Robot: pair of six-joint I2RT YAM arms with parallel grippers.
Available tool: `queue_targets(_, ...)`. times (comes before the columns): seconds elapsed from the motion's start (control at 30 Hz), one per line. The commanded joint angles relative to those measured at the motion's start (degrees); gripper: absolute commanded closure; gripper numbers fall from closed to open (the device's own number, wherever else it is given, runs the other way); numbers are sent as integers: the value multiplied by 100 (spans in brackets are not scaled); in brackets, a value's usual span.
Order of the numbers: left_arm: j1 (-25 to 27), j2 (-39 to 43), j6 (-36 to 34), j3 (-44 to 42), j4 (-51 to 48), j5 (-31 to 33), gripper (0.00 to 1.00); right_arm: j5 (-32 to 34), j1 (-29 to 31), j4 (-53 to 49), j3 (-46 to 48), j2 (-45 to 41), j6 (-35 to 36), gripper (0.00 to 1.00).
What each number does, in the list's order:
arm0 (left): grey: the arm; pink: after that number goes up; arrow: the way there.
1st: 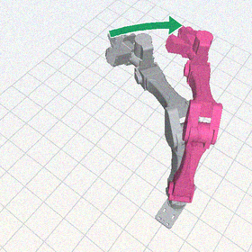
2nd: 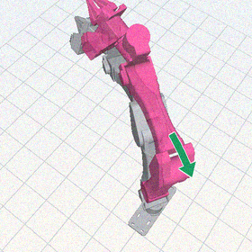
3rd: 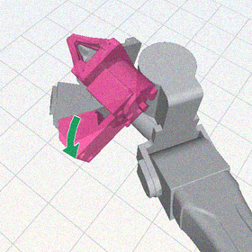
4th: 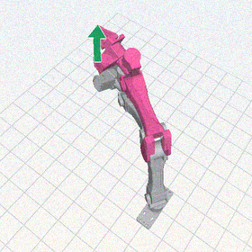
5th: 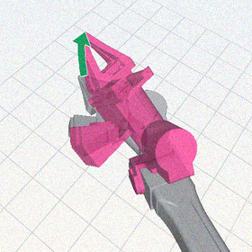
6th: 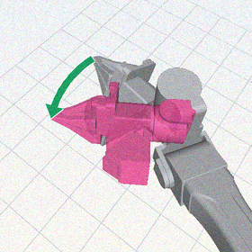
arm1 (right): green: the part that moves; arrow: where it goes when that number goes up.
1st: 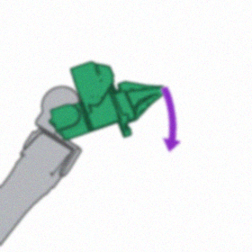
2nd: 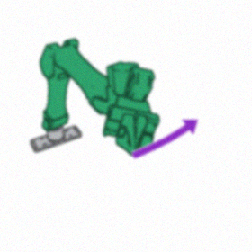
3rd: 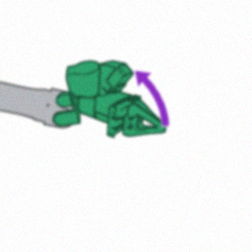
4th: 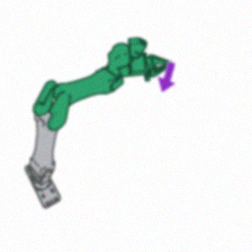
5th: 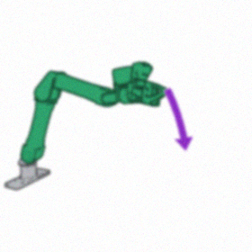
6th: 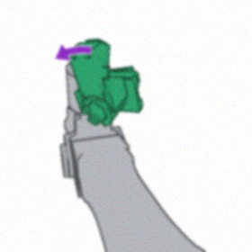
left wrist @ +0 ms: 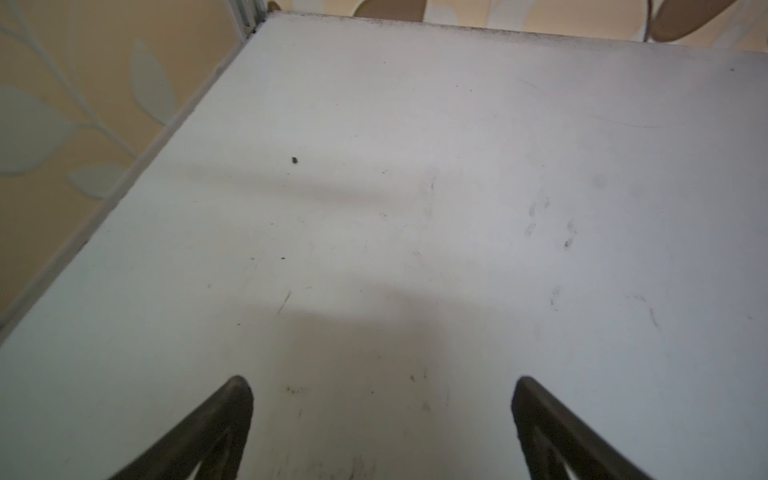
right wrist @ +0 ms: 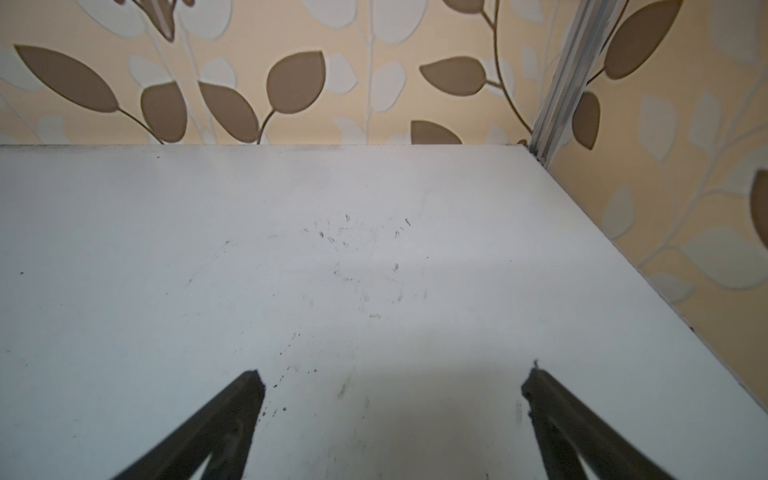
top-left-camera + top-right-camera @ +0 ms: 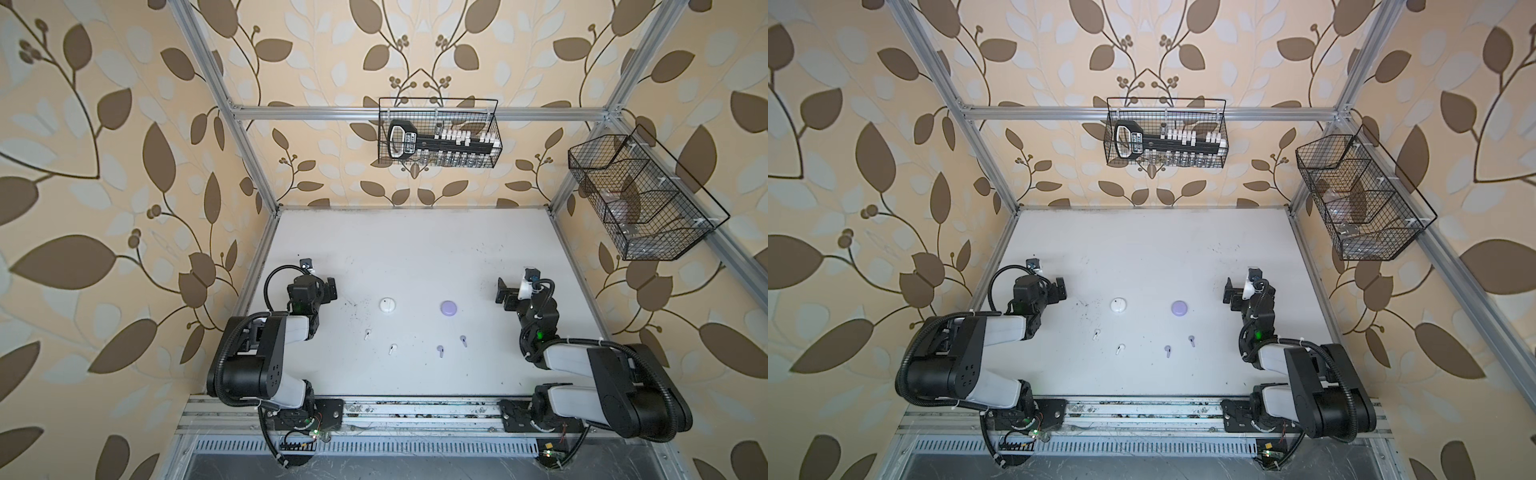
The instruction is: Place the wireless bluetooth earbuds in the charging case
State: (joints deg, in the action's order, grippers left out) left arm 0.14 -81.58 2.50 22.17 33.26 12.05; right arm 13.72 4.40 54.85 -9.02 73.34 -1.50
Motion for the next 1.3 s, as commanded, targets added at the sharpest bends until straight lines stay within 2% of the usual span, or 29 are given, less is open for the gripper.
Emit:
queue_targets(0.0, 335, 824, 380, 555, -1101, 1376, 1, 949, 128, -833, -257, -683, -62, 0)
queue_targets(0.07, 624, 1260, 506, 687, -1603, 1744, 1, 1234, 140, -1850, -599, -1125, -311, 0)
queue_targets(0.13, 820, 1685, 805, 786, -1995, 1941, 1, 1083, 114, -2616, -904, -1406, -498, 0)
queue_targets(0.23, 1002, 2203, 1804, 1127, -2922, 2228, 1, 1227, 126, -4052, -1580, -1662, -1365, 0)
queue_targets(0.33, 1203, 2599, 2678, 1062, -3194, 1971, 1, 1420, 105, -5634, -2467, -1561, -2576, 0)
queue_targets(0.4, 1222, 2810, 2929, 861, -2996, 1289, 1, 1337, 92, -6677, -3117, -1415, -2830, 0)
queue_targets(0.47, 1293, 2937, 3044, 791, -2931, 953, 1, 1421, 96, -7251, -3455, -1295, -3061, 0)
queue_targets(0.57, 1366, 2881, 3461, 901, -3190, 541, 1, 1150, 189, -7123, -3315, -1325, -2967, 0)
queue_targets(0.63, 1387, 2465, 3405, 1101, -3164, -58, 1, 1122, 402, -7008, -3222, -1374, -2864, 0)
queue_targets(0.7, 1471, 1919, 3368, 1235, -2868, -746, 1, 1424, 804, -7087, -3258, -1408, -2727, 0)
queue_targets(0.83, 1765, 1097, 3366, 1422, -2271, -1485, 1, 1766, 1521, -7110, -3279, -1529, -2388, 0)
queue_targets(0.97, 2032, 697, 3207, 1409, -1701, -2004, 1, 1165, 1956, -7121, -3308, -1472, -2068, 0)
queue_targets(1.27, 2373, 156, 2533, 1973, -2056, -3030, 3, 689, 2567, -6742, -3160, -629, -2227, 2)
